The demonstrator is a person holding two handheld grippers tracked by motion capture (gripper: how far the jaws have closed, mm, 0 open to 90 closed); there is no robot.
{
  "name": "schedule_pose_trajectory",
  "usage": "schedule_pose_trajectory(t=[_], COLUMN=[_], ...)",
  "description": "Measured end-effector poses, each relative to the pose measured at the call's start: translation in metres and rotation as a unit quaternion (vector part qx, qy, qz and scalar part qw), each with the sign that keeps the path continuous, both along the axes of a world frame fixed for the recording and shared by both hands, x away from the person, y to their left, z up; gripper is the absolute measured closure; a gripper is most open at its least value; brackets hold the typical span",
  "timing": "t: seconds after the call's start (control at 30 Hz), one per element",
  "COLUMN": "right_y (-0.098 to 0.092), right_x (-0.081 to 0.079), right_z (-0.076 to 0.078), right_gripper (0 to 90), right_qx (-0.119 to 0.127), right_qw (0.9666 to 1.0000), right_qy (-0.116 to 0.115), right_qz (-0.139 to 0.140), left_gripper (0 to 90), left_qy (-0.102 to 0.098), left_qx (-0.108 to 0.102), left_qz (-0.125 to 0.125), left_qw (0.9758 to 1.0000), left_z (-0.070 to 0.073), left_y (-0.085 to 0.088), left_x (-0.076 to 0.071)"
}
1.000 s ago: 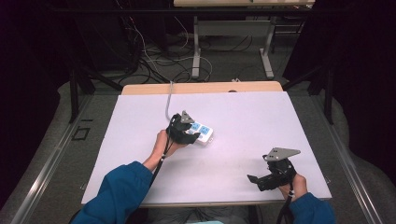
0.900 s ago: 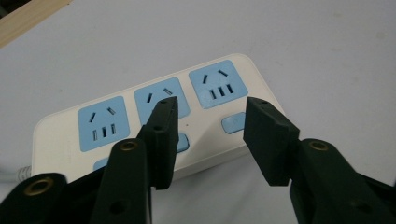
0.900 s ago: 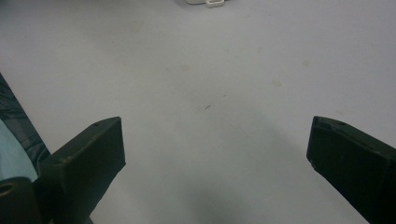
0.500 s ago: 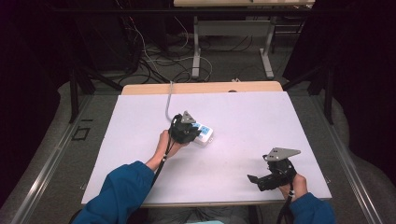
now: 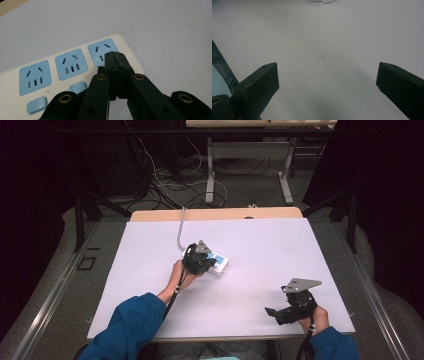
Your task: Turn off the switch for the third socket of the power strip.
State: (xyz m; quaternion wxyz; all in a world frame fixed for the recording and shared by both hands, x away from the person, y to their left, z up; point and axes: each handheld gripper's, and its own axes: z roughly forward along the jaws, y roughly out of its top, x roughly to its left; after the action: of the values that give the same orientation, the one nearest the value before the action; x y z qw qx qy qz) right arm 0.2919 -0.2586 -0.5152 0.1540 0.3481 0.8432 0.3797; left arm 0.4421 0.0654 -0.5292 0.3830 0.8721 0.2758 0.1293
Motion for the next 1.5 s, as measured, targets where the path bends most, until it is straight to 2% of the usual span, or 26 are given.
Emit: schedule_pose_trajectory(t=[0.07, 0.1, 0.17, 0.33, 0.37, 0.53, 0.63, 0.7, 1.03, 1.1, 1.2, 1.5], right_y=[-0.0002, -0.0002, -0.0001, 0.0, -0.0005, -0.0003, -0.0011, -0.0006, -0.0006, -0.0012, -0.0005, -0.0008], right_x=[0.0002, 0.0004, 0.0004, 0.0004, 0.0009, 0.0002, -0.0001, 0.0004, 0.0003, 0.0009, 0.0002, 0.0007], right_z=[0.0, -0.0001, -0.0001, -0.0003, -0.0002, -0.0001, 0.0007, -0.0003, -0.0002, -0.0001, -0.0002, -0.0004], right_gripper=[3.9, 3.9, 3.9, 4.0, 4.0, 4.1, 4.1, 4.1, 4.2, 4.2, 4.2, 4.2], right_qx=[-0.001, 0.0, 0.0, 0.001, -0.002, 0.0, -0.003, 0.001, -0.001, -0.003, 0.0, 0.0], right_qw=[1.0, 1.0, 1.0, 1.0, 1.0, 1.0, 0.9999, 1.0, 1.0, 0.9999, 1.0, 1.0], right_qy=[0.002, 0.005, 0.005, 0.005, 0.0, 0.003, 0.01, 0.003, 0.004, 0.001, 0.004, 0.004], right_qz=[0.002, 0.003, 0.003, 0.003, 0.009, 0.003, 0.005, 0.003, 0.004, 0.01, 0.003, 0.007], left_gripper=[90.0, 90.0, 90.0, 90.0, 90.0, 90.0, 90.0, 90.0, 90.0, 90.0, 90.0, 90.0], left_qy=[0.002, -0.005, 0.007, 0.005, 0.002, 0.009, 0.003, 0.005, 0.003, -0.002, -0.006, 0.0], left_qx=[0.001, 0.003, 0.004, 0.008, 0.009, 0.005, 0.008, 0.005, 0.003, 0.004, 0.008, 0.005], left_qz=[0.0, 0.001, 0.0, -0.002, -0.004, -0.005, -0.005, -0.003, -0.004, -0.004, -0.005, -0.004], left_qw=[1.0, 1.0, 1.0, 1.0, 1.0, 0.9999, 1.0, 1.0, 1.0, 1.0, 0.9999, 1.0], left_z=[-0.0013, -0.0024, -0.0032, -0.0059, -0.0058, -0.0061, -0.0064, -0.0067, -0.0072, -0.0074, -0.0073, -0.0074], left_y=[-0.0015, -0.0021, -0.0025, -0.0031, -0.0033, -0.0018, -0.0021, -0.0025, -0.0019, -0.0026, -0.0029, -0.0031], left_x=[-0.0001, 0.0006, 0.0004, 0.0004, 0.0004, 0.0006, 0.0004, -0.0002, -0.0001, -0.0004, -0.0006, -0.0007])
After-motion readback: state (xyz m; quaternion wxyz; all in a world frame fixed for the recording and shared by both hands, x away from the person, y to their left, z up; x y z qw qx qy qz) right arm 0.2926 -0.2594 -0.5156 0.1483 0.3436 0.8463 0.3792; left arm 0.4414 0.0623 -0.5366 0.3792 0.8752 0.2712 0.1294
